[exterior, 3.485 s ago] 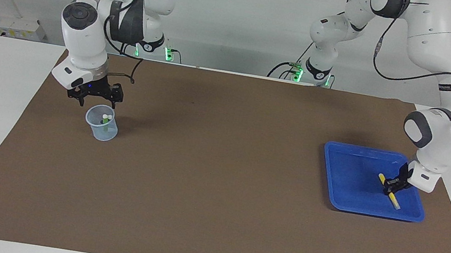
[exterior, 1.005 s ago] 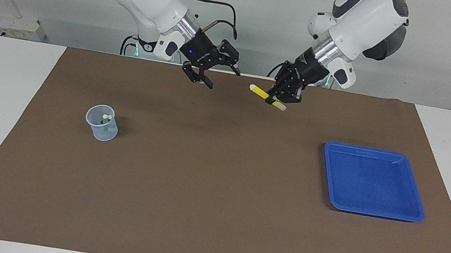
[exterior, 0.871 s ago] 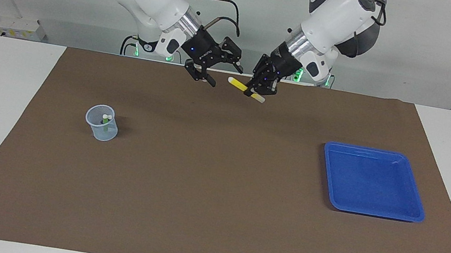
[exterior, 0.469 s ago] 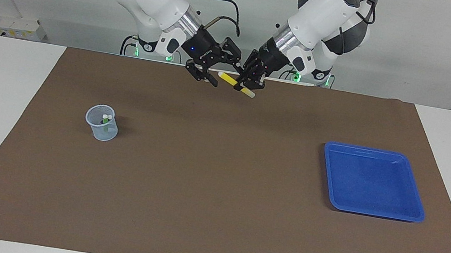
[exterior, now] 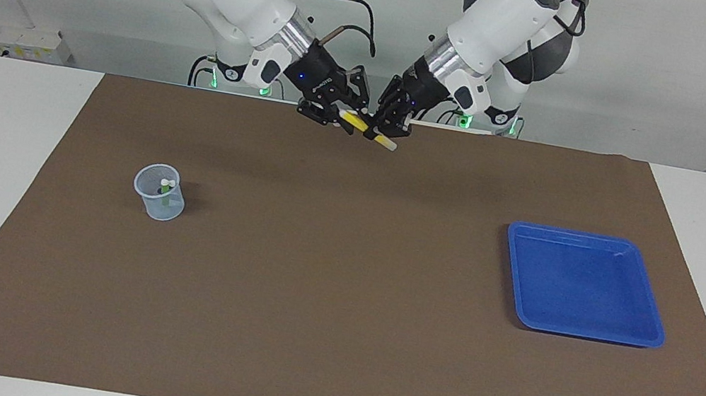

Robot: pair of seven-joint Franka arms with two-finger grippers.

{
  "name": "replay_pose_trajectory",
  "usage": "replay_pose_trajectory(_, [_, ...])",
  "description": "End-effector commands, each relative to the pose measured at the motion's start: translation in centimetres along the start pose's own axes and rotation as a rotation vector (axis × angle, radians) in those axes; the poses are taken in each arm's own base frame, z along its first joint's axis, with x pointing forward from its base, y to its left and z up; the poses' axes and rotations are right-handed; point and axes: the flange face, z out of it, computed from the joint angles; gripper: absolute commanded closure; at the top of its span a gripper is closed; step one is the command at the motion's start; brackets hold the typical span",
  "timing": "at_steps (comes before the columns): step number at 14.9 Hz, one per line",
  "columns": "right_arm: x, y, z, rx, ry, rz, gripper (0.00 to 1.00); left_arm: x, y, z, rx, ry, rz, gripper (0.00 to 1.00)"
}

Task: Transfer and insert pens with both arms
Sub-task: 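Grasp the yellow pen with the right gripper and open the left gripper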

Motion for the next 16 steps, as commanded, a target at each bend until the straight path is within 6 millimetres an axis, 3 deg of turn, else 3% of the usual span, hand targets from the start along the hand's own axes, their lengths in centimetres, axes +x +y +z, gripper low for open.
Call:
replay_pose_trajectory(1, [0.4, -0.4, 0.2, 0.019, 0.008, 0.009, 0.68, -0.1, -1.2, -0.4, -0.001, -0.001, 0.009, 1.00])
replay_pose_trajectory(4, [0.4, -0.4, 0.2, 0.016, 0.008, 0.009, 0.95, 0.4, -1.7, 0.0, 0.006, 0.010, 0.042, 1.00])
replay_pose_trajectory(6, [0.3, -0.4, 0.3, 0.015, 0.004, 0.010, 1.00, 0.6, -1.9, 0.0, 0.008, 0.013, 0.052, 1.00])
replay_pose_trajectory(11, [0.0, -0.3, 0.4, 0.003, -0.024, 0.008, 1.00, 0.8, -1.8, 0.0, 0.006, 0.015, 0.055, 1.00])
replay_pose_trajectory(12, [0.0, -0.2, 0.4, -0.017, -0.022, -0.004, 1.00, 1.0, -1.5, -0.2, 0.001, 0.015, 0.049, 0.92])
replay_pose_trajectory(14, [0.0, 0.2, 0.4, -0.049, -0.030, -0.020, 1.00, 1.3, -1.2, -0.4, -0.002, 0.015, 0.036, 0.22])
replay_pose_trajectory(15, [0.0, 0.3, 0.4, -0.065, -0.029, -0.027, 1.00, 1.4, -1.0, -0.7, -0.008, 0.015, 0.030, 0.00])
replay_pose_trajectory(16, [0.1, 0.6, 0.3, -0.089, -0.027, -0.039, 1.00, 1.8, -0.7, -1.1, -0.010, 0.016, 0.021, 0.00])
